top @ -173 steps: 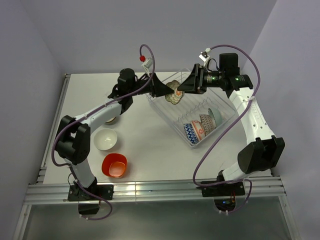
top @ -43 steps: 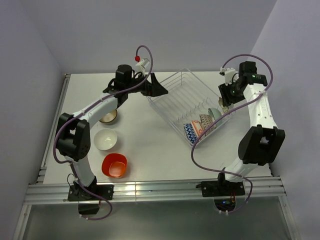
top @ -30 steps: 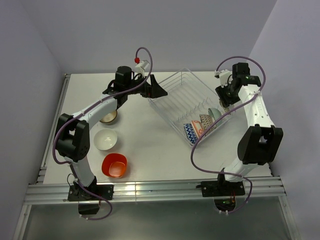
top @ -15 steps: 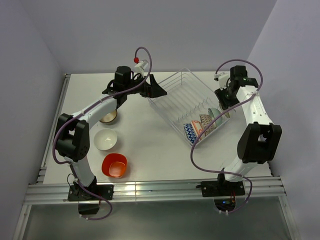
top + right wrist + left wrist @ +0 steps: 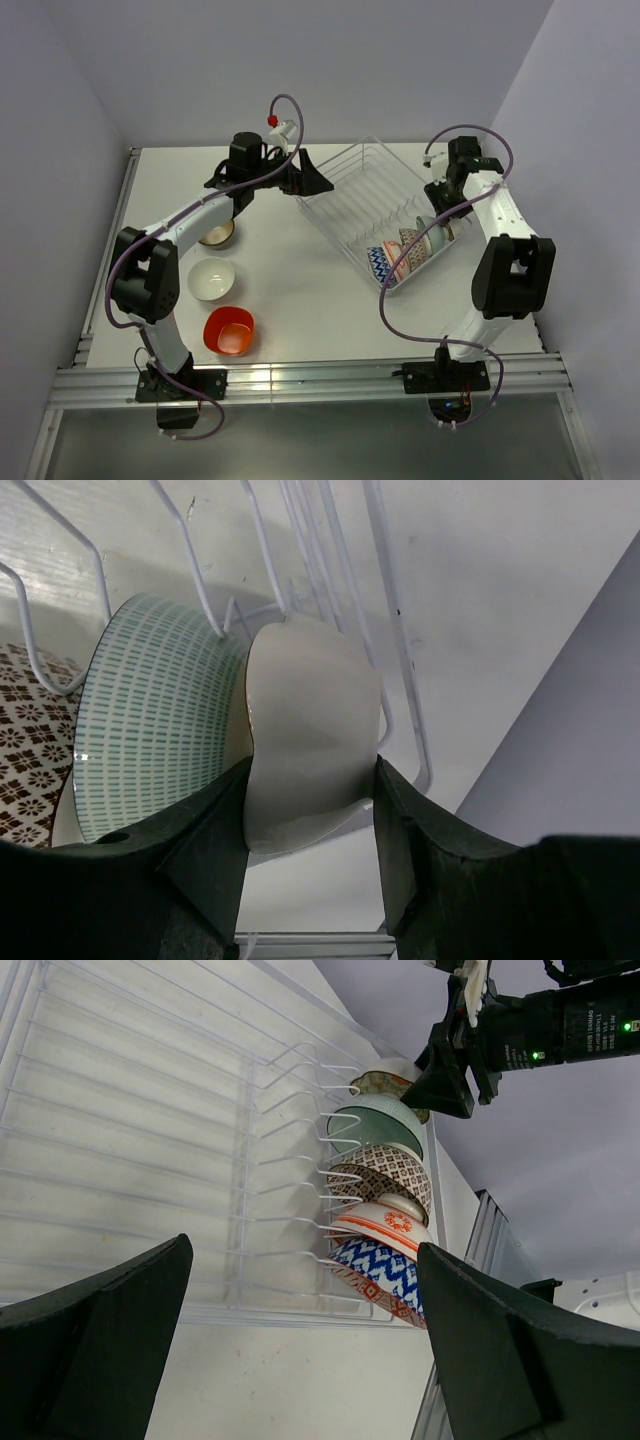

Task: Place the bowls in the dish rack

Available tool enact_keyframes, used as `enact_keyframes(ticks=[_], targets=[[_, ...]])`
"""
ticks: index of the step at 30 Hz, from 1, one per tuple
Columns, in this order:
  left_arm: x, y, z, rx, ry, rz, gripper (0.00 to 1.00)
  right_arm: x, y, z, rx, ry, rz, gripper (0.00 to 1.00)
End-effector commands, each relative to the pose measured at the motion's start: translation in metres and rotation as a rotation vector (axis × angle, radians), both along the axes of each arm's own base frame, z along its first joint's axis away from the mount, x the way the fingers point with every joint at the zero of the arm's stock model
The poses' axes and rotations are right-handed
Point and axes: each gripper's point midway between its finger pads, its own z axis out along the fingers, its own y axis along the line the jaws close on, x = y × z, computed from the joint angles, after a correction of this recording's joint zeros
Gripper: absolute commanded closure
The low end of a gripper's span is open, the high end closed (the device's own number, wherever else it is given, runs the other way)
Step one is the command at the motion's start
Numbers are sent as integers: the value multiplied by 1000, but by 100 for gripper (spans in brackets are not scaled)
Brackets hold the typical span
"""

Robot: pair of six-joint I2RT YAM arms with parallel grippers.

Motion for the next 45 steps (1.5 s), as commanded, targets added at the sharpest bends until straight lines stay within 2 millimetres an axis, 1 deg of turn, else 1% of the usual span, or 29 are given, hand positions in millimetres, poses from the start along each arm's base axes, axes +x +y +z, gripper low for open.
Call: enact_keyframes(ticks=[1, 3, 4, 8, 13, 17, 20, 22, 23, 24, 26, 27, 28, 29, 30, 31, 32, 33, 34, 35, 36, 37, 38, 39, 40, 41, 42, 43, 45], targets=[[1, 3, 29, -22, -89, -3, 1, 5, 1, 4, 1, -25, -28, 69], [1, 4, 29, -19, -86, -2, 1, 5, 5, 3, 21, -17, -28, 59], [2, 4, 29, -18, -86, -3, 1, 5, 6, 3, 27, -13, -29, 50], [3, 6, 30, -9, -93, -4, 1, 5, 12, 4, 63, 0, -34, 31], [5, 9, 30, -6, -95, 1, 1, 8, 16, 12, 86, -7, -36, 20], [2, 11, 33, -11, -97, -1, 1, 7, 15, 23, 85, -17, -34, 19], [-1, 15, 36, -22, -108, -9, 1, 9, 16, 44, 93, -54, -31, 18], [-2, 24, 36, -23, -108, 0, 1, 13, 16, 62, 100, -93, -29, 16], [-2, 28, 37, -22, -109, 8, 0, 19, 18, 78, 113, -136, -19, 15], [0, 36, 30, -10, -101, 24, 0, 21, 18, 86, 126, -158, -18, 11], [2, 52, 33, 5, -117, 64, 1, 29, 22, 109, 149, -223, -2, 3], [0, 60, 25, 28, -109, 73, 1, 32, 23, 118, 153, -249, 7, 0], [-2, 67, 30, 35, -128, 87, 1, 39, 24, 127, 154, -284, 18, 0], [1, 79, 30, 49, -139, 116, 1, 47, 24, 146, 152, -342, 24, 0], [0, 89, 21, 89, -144, 122, 1, 52, 24, 155, 155, -373, 31, 0], [-4, 98, 22, 112, -148, 127, 0, 58, 25, 162, 161, -393, 31, 0], [-4, 112, 18, 137, -139, 136, 1, 64, 26, 184, 165, -454, 37, 0], [-5, 121, 17, 180, -185, 115, 0, 68, 30, 194, 186, -479, 47, 0], [-18, 130, 7, 222, -140, 92, 1, 72, 33, 202, 208, -504, 37, 0], [-21, 144, 2, 273, -199, 56, 2, 75, 36, 216, 223, -547, 41, 0], [-37, 152, -12, 322, -168, 13, 2, 76, 39, 223, 244, -571, 45, 0], [-48, 162, -9, 352, -216, -12, 3, 79, 42, 229, 258, -602, 40, 0], [-56, 168, -12, 419, -328, -86, 3, 79, 44, 230, 269, -612, 45, 0], [-73, 171, -21, 445, -339, -142, 2, 75, 46, 237, 276, -632, 48, 0], [-99, 175, -26, 469, -328, -205, 2, 77, 51, 241, 299, -655, 53, 0], [-115, 180, -38, 513, -399, -299, 2, 76, 54, 237, 316, -648, 49, 0], [-130, 181, -40, 520, -426, -346, 2, 72, 57, 241, 339, -660, 43, 0], [-152, 184, -50, 526, -379, -405, 3, 71, 64, 240, 372, -656, 57, 0], [-176, 188, -67, 543, -423, -523, 3, 67, 69, 240, 396, -647, 57, 0]])
